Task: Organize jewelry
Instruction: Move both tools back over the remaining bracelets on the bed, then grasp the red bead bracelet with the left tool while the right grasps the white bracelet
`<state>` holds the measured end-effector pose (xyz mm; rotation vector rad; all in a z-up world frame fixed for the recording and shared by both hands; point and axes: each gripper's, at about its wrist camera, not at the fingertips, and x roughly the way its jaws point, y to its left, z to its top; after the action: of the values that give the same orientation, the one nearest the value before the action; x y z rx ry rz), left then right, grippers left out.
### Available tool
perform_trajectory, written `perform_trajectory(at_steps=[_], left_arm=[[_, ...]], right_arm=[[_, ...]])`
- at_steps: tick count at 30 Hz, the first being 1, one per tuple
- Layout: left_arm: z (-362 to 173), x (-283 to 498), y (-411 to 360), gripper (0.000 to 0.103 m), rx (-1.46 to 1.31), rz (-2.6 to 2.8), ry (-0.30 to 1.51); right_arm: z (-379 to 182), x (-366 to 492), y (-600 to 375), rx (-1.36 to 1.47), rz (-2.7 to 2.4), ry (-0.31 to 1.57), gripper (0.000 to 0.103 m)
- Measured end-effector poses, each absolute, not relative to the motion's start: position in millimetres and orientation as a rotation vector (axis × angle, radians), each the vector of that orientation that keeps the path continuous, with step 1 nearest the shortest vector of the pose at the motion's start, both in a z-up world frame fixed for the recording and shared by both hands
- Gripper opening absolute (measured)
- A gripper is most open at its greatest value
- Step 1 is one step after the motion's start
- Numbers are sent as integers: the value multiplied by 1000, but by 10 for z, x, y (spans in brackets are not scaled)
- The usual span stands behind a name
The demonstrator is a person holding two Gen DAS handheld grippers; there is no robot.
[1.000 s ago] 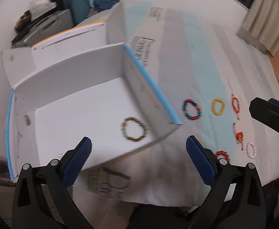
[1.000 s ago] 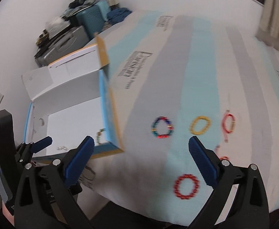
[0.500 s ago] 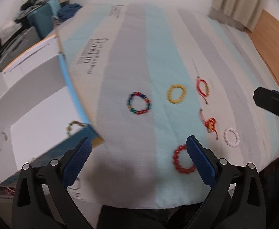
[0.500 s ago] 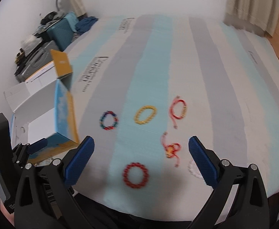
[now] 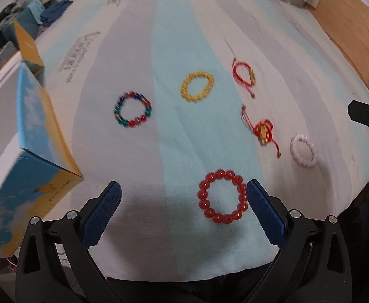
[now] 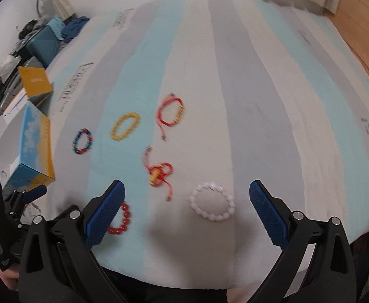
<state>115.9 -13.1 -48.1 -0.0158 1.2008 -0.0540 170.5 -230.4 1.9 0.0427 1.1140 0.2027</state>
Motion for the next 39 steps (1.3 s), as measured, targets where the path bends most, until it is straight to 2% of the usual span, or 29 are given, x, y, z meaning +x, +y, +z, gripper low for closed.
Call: perform_trajectory(at_steps=[14, 21, 26, 33, 36, 39], left_arm=[[-1069, 1225, -174, 95, -9, -50, 1294], [-1282, 1279, -219, 90, 10, -67, 1325], [-1358, 1282, -246, 90, 44, -65, 1324], [-1377, 1241, -334, 76, 89, -81, 1303], [-1357, 1198, -393, 66, 103, -84, 1299], [-1341, 1203, -402, 54, 107, -94, 1301]], right_arm=[[-737, 1768, -2627, 68, 141, 1236, 95], [-1054, 1840, -2723, 80, 119, 1293, 95], [-1270, 1902, -2764, 90, 100, 1339, 89], [-1477, 1931, -2812, 109, 89, 1369, 81], [-1498, 1920, -2815, 96, 84, 1365, 72], [-1489, 1910, -2838, 96, 90, 1361, 56]])
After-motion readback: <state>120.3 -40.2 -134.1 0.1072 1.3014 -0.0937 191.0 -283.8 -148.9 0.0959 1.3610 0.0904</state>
